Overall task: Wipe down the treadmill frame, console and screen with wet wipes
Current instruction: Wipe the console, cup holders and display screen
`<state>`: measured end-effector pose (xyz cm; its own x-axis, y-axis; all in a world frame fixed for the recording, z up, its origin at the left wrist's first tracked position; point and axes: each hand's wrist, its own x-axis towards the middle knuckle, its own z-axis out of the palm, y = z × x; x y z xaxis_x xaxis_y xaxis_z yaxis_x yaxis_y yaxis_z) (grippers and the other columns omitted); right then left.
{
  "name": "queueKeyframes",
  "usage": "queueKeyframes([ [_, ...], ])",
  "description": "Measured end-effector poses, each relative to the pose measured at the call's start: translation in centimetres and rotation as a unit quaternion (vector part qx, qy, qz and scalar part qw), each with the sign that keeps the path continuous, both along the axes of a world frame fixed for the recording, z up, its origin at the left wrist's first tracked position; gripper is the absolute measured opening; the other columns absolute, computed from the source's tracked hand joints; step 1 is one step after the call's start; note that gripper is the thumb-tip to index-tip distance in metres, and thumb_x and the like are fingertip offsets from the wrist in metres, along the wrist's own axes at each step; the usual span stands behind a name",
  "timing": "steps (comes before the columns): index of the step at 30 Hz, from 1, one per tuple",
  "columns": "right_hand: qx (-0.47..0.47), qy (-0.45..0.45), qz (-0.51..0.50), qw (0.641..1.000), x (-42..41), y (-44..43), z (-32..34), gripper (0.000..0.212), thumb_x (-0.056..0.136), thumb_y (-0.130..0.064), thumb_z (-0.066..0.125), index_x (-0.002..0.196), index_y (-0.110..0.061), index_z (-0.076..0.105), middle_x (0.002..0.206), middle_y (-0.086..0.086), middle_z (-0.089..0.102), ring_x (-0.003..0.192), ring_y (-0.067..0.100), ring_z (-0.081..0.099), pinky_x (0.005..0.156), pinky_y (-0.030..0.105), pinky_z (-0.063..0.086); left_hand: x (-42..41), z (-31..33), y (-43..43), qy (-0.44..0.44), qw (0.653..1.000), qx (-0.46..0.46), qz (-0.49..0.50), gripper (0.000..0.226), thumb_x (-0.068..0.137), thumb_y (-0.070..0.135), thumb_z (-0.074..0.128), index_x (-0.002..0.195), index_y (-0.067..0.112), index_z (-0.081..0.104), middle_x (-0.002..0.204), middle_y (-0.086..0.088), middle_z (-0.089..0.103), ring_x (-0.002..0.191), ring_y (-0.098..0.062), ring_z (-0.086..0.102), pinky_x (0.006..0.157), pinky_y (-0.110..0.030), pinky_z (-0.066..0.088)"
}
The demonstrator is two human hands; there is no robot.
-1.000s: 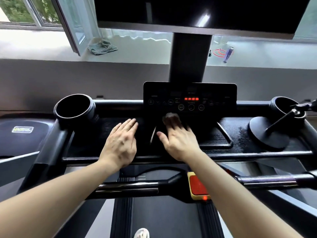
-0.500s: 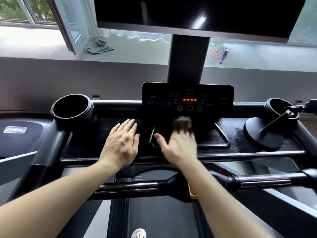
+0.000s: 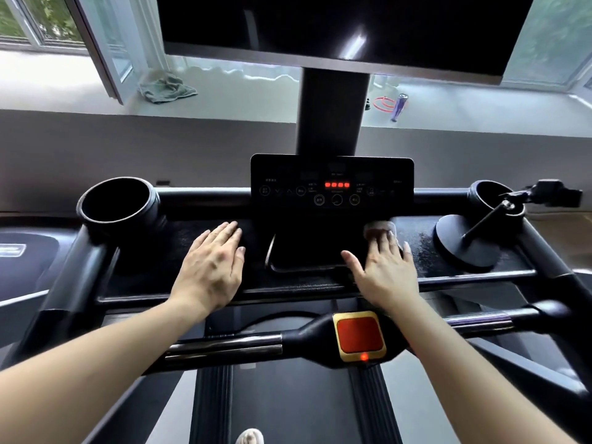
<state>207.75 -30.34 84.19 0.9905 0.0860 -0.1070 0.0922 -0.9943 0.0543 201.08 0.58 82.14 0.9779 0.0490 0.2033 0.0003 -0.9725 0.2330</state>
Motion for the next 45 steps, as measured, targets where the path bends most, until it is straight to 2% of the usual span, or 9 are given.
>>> queueKeyframes([
  [3, 0.007, 0.009, -0.072, 0.997, -2.0, 2.0, 0.9, 0.117, 0.083, -0.084, -0.002, 0.153, 0.002, 0.035, 0.163, 0.026, 0.027, 0.155, 0.035, 0.014, 0.127, 0.046, 0.008, -0.1, 0.0, -0.2, -0.002, 1.0, -0.004, 0.003, 0.07, 0.099, 0.043, 0.017, 0.147, 0.006, 0.052, 0.158, -0.005, 0.046, 0.151, -0.016, 0.034, 0.126, -0.039, 0.022],
  [6, 0.057, -0.021, -0.002, 0.998, -5.2, 7.1, 0.7, 0.112, 0.086, -0.083, 0.003, 0.146, 0.003, 0.044, 0.157, 0.029, 0.036, 0.152, 0.039, 0.023, 0.127, 0.047, 0.011, 0.0, 0.0, -0.2, -0.002, 1.0, -0.002, 0.004, 0.07, 0.099, 0.043, 0.016, 0.148, 0.007, 0.052, 0.158, -0.005, 0.046, 0.151, -0.016, 0.034, 0.126, -0.038, 0.022],
  [11, 0.142, 0.033, 0.189, 0.971, -9.0, 12.8, 0.6, 0.096, 0.092, -0.073, 0.009, 0.162, -0.007, 0.008, 0.17, 0.014, 0.006, 0.158, 0.023, -0.001, 0.128, 0.042, -0.003, 0.0, -0.1, 0.1, -0.005, 1.0, -0.005, -0.006, 0.072, 0.099, 0.045, 0.015, 0.148, 0.006, 0.051, 0.159, -0.006, 0.044, 0.151, -0.017, 0.033, 0.126, -0.04, 0.022],
  [18, 0.026, 0.026, 0.001, 0.999, -0.7, 1.1, 1.6, 0.094, 0.095, -0.076, 0.012, 0.155, -0.007, 0.035, 0.167, 0.015, 0.024, 0.157, 0.025, 0.013, 0.126, 0.046, 0.011, -0.1, -0.1, 0.2, -0.013, 1.0, -0.022, -0.007, 0.062, 0.102, 0.039, 0.024, 0.149, 0.008, 0.051, 0.159, -0.004, 0.043, 0.152, -0.015, 0.032, 0.127, -0.037, 0.02],
  [22, 0.029, 0.01, -0.055, 0.998, -1.1, -0.7, 1.7, 0.114, 0.082, -0.083, -0.004, 0.147, -0.004, 0.048, 0.159, 0.018, 0.038, 0.152, 0.027, 0.026, 0.123, 0.047, 0.019, -0.2, -0.4, 0.2, -0.014, 1.0, -0.011, -0.009, 0.063, 0.102, 0.039, 0.022, 0.149, 0.007, 0.051, 0.159, -0.006, 0.044, 0.151, -0.016, 0.033, 0.126, -0.039, 0.021],
  [26, 0.053, 0.028, 0.003, 0.998, -7.8, 2.7, 1.0, 0.113, 0.08, -0.083, -0.005, 0.161, -0.007, 0.02, 0.168, 0.017, 0.018, 0.158, 0.026, 0.007, 0.128, 0.041, 0.004, -0.3, -0.3, 0.0, -0.017, 1.0, -0.004, -0.01, 0.065, 0.102, 0.039, 0.021, 0.147, 0.005, 0.052, 0.158, -0.008, 0.045, 0.151, -0.018, 0.034, 0.126, -0.039, 0.022],
  [34, 0.128, 0.061, 0.21, 0.967, -11.8, 12.2, 1.1, 0.093, 0.097, -0.074, 0.015, 0.163, -0.011, 0.0, 0.171, 0.008, -0.003, 0.157, 0.019, -0.012, 0.127, 0.041, -0.009, -0.2, 0.1, 0.3, -0.01, 1.0, -0.01, -0.025, 0.064, 0.102, 0.037, 0.022, 0.147, 0.003, 0.051, 0.158, -0.01, 0.044, 0.151, -0.019, 0.033, 0.126, -0.042, 0.022],
  [42, 0.05, 0.054, 0.053, 0.996, -9.5, 0.9, 0.9, 0.106, 0.082, -0.082, -0.015, 0.163, -0.016, -0.005, 0.172, 0.001, -0.002, 0.157, 0.012, -0.01, 0.127, 0.04, -0.004, -0.4, 0.1, 0.4, 0.007, 0.999, -0.019, -0.027, 0.064, 0.1, 0.038, 0.027, 0.148, 0.003, 0.05, 0.159, -0.011, 0.042, 0.152, -0.02, 0.031, 0.127, -0.04, 0.017],
  [45, 0.035, 0.056, -0.011, 0.998, -7.8, -2.4, 1.2, 0.11, 0.08, -0.085, -0.01, 0.164, -0.014, 0.002, 0.172, 0.005, 0.004, 0.158, 0.015, -0.003, 0.127, 0.039, -0.003, -0.1, 0.1, 0.5, 0.008, 0.999, -0.022, -0.026, 0.064, 0.099, 0.038, 0.027, 0.148, 0.003, 0.051, 0.159, -0.011, 0.043, 0.152, -0.02, 0.033, 0.127, -0.04, 0.017],
])
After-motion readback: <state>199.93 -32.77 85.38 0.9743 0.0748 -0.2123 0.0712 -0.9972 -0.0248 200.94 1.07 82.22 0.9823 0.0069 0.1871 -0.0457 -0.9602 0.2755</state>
